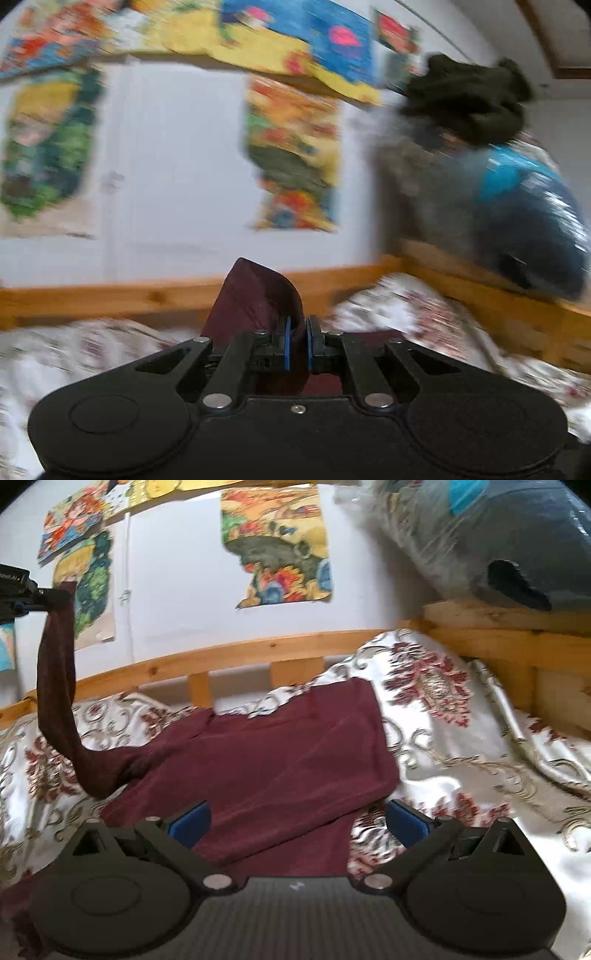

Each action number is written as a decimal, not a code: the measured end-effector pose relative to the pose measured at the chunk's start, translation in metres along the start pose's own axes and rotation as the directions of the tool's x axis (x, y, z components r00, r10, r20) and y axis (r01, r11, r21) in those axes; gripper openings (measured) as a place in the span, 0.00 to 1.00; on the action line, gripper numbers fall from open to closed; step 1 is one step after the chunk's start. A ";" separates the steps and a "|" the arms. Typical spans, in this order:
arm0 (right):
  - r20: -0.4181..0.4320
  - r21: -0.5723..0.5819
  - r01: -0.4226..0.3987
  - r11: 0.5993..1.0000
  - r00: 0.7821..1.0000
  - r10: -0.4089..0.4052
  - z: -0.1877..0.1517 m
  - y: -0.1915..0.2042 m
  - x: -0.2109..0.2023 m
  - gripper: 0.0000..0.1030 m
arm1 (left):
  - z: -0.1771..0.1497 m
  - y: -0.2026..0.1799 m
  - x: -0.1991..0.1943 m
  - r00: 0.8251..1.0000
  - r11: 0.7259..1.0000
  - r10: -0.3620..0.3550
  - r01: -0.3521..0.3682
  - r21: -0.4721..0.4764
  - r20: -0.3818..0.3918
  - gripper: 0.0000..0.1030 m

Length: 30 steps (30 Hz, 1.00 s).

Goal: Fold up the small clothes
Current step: 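Grasp the other sleeve cuff with the left gripper and lift it, then lay the held sleeve across the shirt body and open the left gripper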

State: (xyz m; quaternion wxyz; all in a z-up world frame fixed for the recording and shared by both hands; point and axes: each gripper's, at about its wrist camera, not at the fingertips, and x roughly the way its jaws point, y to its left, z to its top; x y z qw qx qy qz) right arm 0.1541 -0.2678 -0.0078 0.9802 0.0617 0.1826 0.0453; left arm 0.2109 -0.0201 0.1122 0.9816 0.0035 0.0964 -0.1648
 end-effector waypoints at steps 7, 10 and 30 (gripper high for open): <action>0.030 0.042 0.087 0.995 0.996 -0.088 0.009 -0.027 0.000 1.00 | -0.057 -0.065 0.038 0.977 0.988 -0.155 0.156 -0.006 -0.147 0.08; 0.039 0.065 0.114 0.991 0.992 -0.117 0.013 -0.038 0.000 1.00 | -0.082 -0.080 0.043 0.961 0.983 -0.184 0.184 -0.021 -0.207 0.08; 0.010 0.113 -0.059 0.992 0.998 0.058 0.011 -0.050 0.011 1.00 | -0.110 -0.056 0.030 0.920 0.970 -0.224 0.179 -0.165 -0.322 0.70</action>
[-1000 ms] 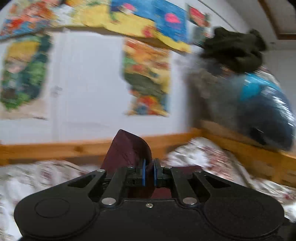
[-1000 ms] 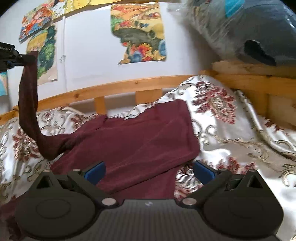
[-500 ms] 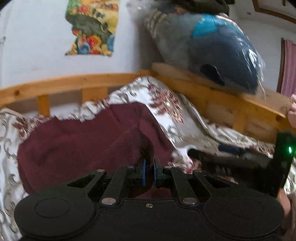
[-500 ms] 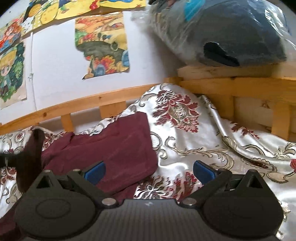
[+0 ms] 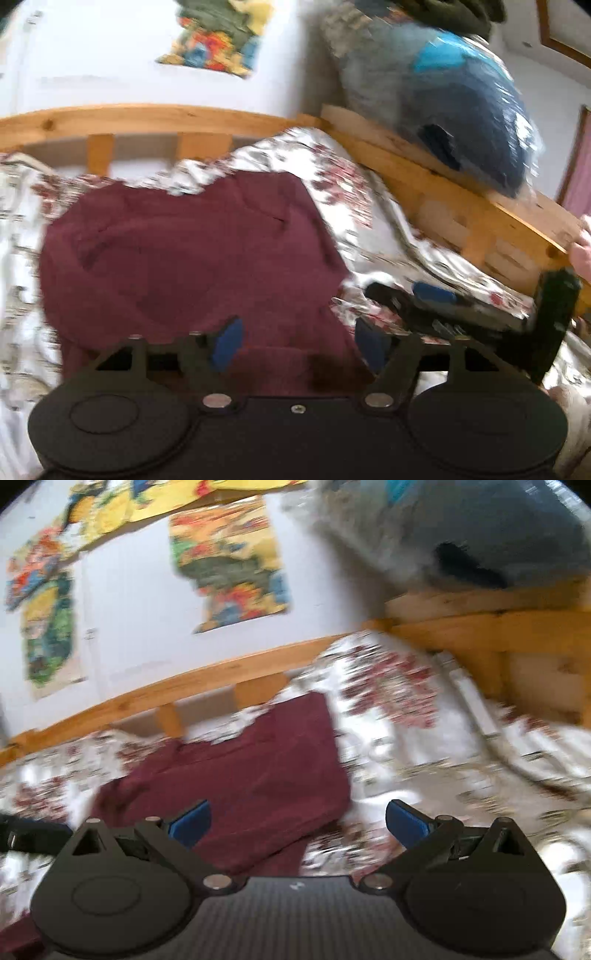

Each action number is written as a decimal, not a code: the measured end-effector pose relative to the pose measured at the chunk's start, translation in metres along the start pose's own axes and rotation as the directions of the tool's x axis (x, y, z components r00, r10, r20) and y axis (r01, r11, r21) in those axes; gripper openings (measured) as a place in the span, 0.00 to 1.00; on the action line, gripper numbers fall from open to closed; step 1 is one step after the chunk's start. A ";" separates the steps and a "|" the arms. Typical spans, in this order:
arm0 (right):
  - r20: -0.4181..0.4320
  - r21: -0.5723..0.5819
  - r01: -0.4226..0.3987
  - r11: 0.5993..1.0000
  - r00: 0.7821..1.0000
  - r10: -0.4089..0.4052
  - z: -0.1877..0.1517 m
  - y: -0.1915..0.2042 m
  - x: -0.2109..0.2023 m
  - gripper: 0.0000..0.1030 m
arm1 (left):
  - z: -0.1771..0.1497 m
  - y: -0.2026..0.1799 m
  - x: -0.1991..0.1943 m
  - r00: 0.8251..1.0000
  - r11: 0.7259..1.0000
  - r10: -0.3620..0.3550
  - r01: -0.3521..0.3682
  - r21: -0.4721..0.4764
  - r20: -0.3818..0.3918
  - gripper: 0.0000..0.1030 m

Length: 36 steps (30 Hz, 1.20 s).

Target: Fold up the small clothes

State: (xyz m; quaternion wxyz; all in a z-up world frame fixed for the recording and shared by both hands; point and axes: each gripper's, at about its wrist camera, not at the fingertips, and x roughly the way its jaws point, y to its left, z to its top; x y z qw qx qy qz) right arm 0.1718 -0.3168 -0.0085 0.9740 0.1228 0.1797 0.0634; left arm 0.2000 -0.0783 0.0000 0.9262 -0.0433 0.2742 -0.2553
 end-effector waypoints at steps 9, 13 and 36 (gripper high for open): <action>-0.168 -0.085 -0.209 0.974 0.967 0.193 -0.017 0.032 0.020 0.89 | 0.032 0.114 0.007 0.935 0.926 0.348 -0.355 -0.129 -0.071 0.68; -0.216 -0.117 -0.289 0.950 0.941 0.259 -0.026 0.044 0.032 0.88 | 0.054 0.159 0.036 0.934 0.907 0.326 -0.353 -0.230 -0.149 0.50; -0.232 -0.011 -0.105 0.994 0.968 0.100 -0.022 0.005 0.038 0.52 | 0.059 0.186 0.029 0.926 0.871 0.351 -0.377 -0.315 -0.138 0.40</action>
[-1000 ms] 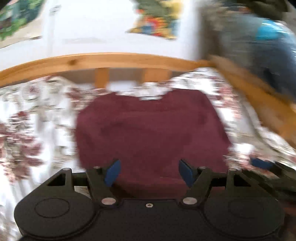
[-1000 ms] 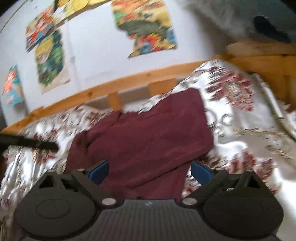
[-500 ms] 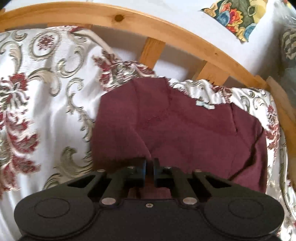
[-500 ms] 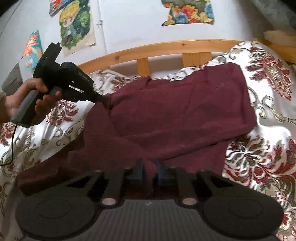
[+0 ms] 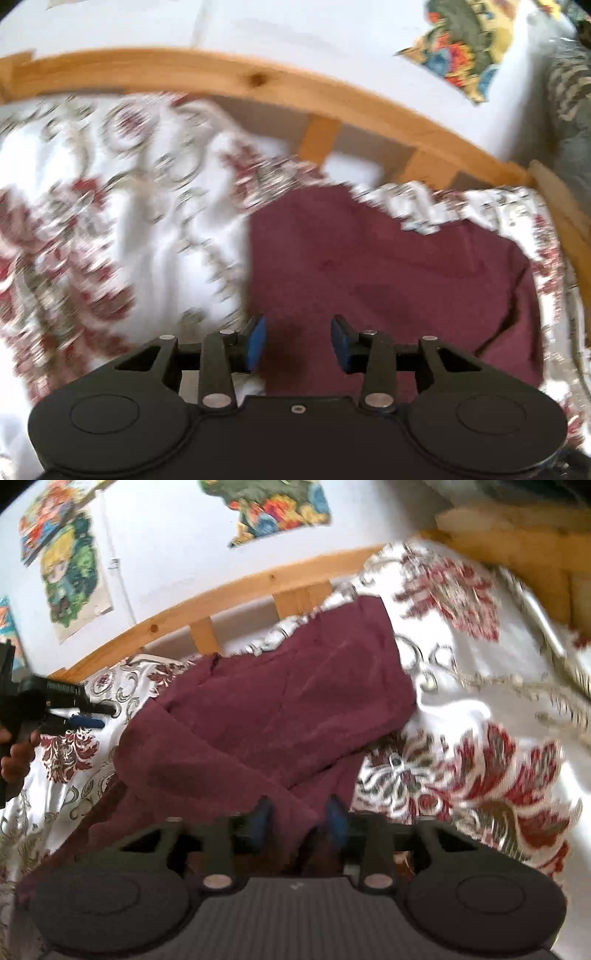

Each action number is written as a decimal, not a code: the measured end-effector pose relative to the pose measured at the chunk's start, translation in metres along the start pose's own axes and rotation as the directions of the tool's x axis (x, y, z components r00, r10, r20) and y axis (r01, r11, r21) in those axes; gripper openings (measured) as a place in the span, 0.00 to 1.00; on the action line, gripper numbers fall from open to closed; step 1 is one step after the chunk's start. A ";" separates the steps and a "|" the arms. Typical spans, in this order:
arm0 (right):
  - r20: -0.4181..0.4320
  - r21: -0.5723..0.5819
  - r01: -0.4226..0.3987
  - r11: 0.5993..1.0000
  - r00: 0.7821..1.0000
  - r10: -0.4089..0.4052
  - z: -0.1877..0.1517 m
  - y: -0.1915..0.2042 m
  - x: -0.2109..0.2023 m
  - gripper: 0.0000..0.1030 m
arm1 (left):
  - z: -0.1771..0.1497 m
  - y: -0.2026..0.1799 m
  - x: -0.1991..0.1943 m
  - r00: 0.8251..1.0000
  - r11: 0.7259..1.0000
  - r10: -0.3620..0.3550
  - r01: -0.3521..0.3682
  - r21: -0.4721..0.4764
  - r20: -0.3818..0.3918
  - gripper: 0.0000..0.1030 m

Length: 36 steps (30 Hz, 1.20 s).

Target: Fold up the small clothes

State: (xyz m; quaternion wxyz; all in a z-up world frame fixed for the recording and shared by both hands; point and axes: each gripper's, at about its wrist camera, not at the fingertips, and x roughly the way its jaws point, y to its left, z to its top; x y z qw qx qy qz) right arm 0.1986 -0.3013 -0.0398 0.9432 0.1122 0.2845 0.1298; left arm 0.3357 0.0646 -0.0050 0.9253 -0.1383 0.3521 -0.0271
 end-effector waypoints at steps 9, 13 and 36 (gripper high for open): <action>0.000 -0.010 -0.018 1.000 1.000 0.018 -0.005 0.005 0.001 0.61 | -0.022 0.054 0.029 0.994 0.949 -0.092 0.067 -0.309 -0.067 0.24; -0.006 -0.012 -0.016 1.000 1.000 0.016 -0.004 0.006 0.004 0.63 | -0.022 0.059 0.033 0.981 0.896 -0.190 0.162 -0.413 -0.027 0.18; -0.018 -0.046 -0.044 0.998 0.999 0.044 -0.007 0.010 0.006 0.64 | -0.027 0.089 0.003 0.996 0.877 0.036 0.007 -0.481 0.080 0.28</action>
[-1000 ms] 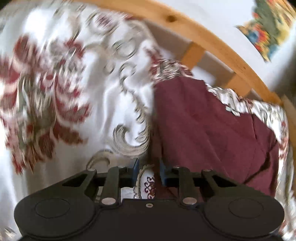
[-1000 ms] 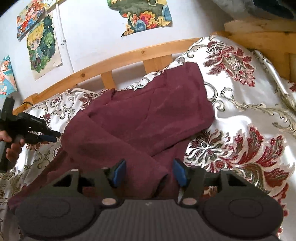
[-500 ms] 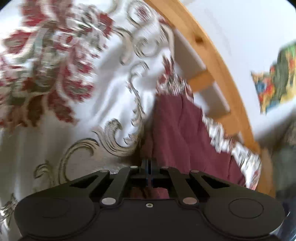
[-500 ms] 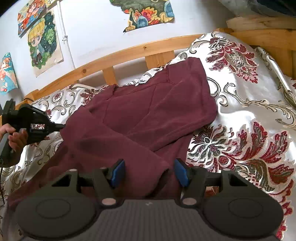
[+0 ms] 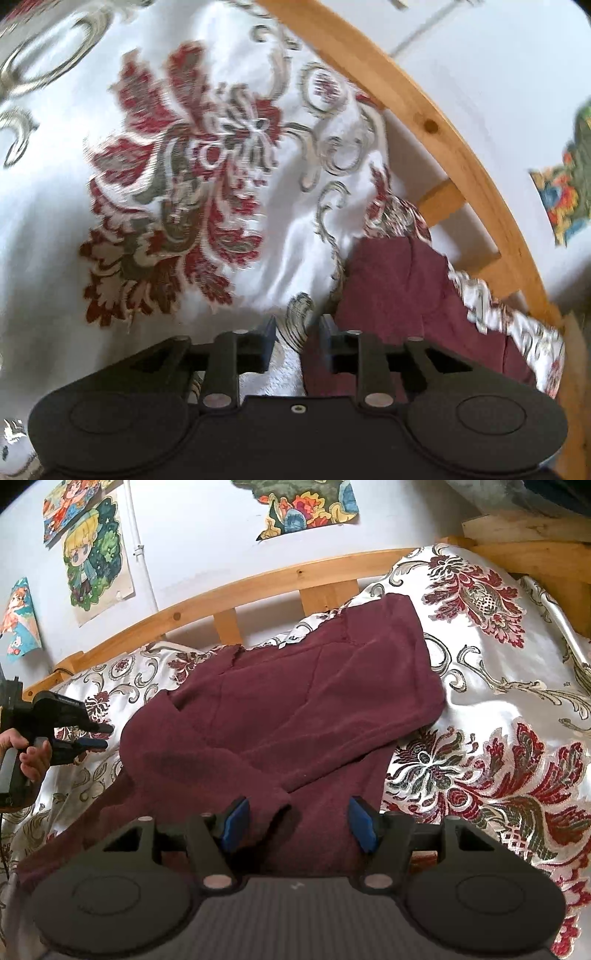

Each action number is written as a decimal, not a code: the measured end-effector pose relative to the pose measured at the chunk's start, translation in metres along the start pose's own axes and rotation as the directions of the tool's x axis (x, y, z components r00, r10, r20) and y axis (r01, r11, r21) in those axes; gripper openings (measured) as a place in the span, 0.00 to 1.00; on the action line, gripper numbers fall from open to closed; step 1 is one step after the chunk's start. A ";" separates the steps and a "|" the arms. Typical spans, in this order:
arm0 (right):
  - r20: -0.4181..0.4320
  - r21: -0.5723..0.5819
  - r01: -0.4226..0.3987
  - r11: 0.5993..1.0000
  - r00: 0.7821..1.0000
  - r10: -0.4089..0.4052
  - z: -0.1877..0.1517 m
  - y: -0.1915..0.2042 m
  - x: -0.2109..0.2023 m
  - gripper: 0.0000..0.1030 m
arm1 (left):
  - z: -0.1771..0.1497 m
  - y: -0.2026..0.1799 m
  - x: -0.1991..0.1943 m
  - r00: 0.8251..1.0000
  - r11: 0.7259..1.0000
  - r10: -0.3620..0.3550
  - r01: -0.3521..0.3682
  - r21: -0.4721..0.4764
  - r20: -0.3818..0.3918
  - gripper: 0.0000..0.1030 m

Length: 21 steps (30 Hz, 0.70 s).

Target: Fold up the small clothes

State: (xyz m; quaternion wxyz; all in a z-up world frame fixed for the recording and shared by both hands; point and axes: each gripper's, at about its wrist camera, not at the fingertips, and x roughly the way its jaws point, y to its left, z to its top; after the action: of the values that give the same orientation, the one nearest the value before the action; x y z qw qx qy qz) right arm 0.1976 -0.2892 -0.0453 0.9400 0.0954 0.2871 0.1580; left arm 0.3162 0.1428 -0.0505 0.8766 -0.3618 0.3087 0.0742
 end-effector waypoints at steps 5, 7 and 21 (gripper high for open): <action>-0.005 -0.011 -0.007 1.000 1.000 0.007 -0.001 0.003 0.001 0.66 | -0.008 -0.030 0.004 1.000 0.972 0.009 -0.010 0.233 0.005 0.41; -0.007 -0.017 -0.009 1.000 1.000 0.009 -0.002 0.004 0.001 0.67 | -0.012 -0.043 0.010 1.000 0.955 0.013 -0.010 0.295 -0.010 0.41; 0.009 -0.074 0.023 0.997 1.000 -0.022 -0.001 0.008 -0.005 0.83 | -0.018 -0.047 0.010 0.976 0.916 0.219 -0.203 0.346 -0.008 0.69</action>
State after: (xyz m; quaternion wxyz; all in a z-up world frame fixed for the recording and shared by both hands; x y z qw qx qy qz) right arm 0.1913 -0.2829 -0.0414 0.9457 0.0578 0.2783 0.1577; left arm 0.3322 0.0955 -0.0392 0.9056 -0.1696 0.3742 0.1050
